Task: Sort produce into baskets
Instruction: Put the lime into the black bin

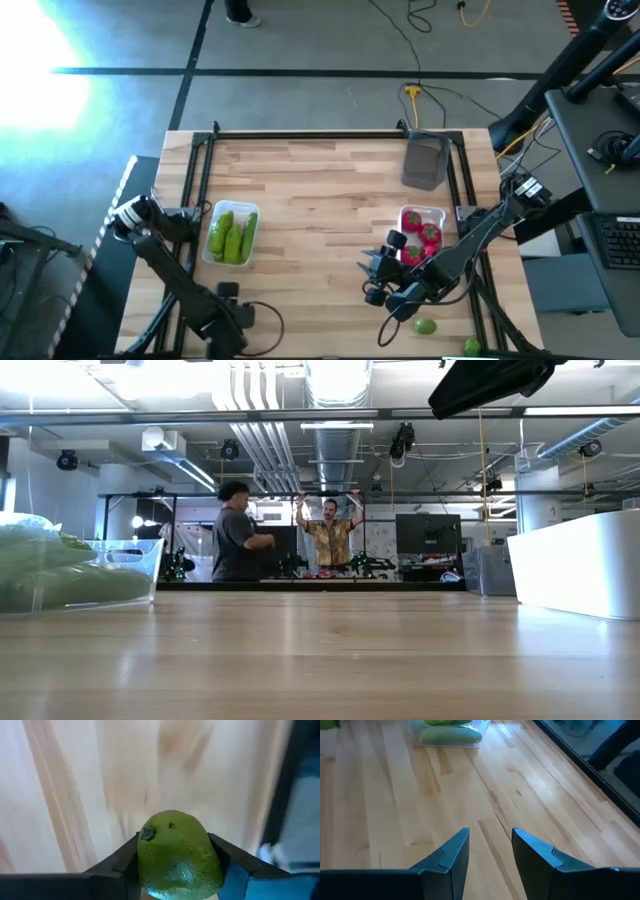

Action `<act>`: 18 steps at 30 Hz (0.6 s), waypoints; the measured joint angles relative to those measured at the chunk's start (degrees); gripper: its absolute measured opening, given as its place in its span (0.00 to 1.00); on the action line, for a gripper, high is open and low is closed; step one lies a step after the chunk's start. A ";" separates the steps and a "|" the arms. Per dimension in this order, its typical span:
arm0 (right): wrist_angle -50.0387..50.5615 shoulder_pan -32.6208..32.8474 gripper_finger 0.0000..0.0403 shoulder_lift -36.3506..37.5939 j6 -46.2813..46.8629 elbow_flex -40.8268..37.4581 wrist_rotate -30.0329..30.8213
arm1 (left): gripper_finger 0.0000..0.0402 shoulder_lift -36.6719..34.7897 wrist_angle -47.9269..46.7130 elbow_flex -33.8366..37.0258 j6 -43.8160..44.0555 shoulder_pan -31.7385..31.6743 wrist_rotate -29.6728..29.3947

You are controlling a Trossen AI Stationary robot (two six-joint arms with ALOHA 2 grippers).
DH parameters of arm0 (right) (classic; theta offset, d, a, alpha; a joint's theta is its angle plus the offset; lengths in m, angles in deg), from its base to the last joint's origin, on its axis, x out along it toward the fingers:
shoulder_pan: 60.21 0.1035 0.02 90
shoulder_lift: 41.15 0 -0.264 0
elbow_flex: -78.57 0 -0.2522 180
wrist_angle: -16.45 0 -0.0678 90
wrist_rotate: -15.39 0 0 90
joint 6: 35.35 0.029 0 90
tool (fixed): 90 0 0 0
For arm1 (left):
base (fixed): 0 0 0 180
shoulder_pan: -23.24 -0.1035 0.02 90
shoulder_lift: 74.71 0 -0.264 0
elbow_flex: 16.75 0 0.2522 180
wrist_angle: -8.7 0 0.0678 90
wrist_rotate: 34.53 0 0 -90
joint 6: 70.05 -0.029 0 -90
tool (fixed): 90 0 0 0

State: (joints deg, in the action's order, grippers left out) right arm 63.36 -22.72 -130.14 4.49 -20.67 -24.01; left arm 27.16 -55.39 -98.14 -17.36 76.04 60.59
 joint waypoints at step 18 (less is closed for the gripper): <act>-24.50 2.54 0.34 -1.42 1.79 -11.20 -3.76 | 0.42 0.43 29.14 1.64 -37.67 -34.58 -21.42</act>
State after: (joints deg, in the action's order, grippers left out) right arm 38.86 -20.18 -131.56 6.28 -31.87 -27.78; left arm 27.59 -26.25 -96.51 -55.03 41.47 39.17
